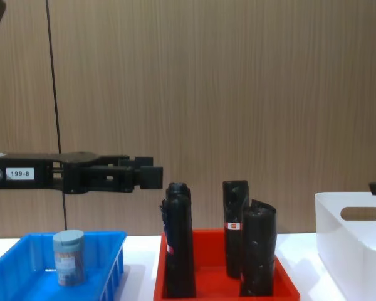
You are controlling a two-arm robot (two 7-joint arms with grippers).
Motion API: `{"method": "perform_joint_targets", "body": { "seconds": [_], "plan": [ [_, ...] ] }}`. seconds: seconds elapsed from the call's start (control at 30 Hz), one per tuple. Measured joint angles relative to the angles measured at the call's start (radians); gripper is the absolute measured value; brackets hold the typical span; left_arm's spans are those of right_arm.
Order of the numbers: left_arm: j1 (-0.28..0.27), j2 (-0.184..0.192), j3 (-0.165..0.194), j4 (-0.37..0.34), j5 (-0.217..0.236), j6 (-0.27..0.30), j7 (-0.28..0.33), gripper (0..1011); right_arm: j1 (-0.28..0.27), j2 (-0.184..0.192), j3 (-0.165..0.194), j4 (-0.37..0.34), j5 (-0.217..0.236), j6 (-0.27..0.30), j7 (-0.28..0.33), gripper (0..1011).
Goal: Pick the cotton swabs from the blue box and place them into the white box.
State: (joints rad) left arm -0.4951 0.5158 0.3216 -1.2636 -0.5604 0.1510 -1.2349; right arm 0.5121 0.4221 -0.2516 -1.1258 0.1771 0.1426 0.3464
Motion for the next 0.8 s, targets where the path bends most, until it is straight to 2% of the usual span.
{"method": "perform_joint_targets", "body": {
  "seconds": [0.57,0.8],
  "plan": [
    [0.001,-0.001,0.0,-0.001,0.001,0.0,0.004,1004,-0.013,0.001,-0.002,-0.015,-0.002,-0.013,0.009,1002],
    [0.014,-0.007,0.006,-0.018,0.019,-0.006,0.062,1004,-0.048,-0.005,0.0,-0.057,0.006,-0.02,-0.01,1002]
  ]
}}
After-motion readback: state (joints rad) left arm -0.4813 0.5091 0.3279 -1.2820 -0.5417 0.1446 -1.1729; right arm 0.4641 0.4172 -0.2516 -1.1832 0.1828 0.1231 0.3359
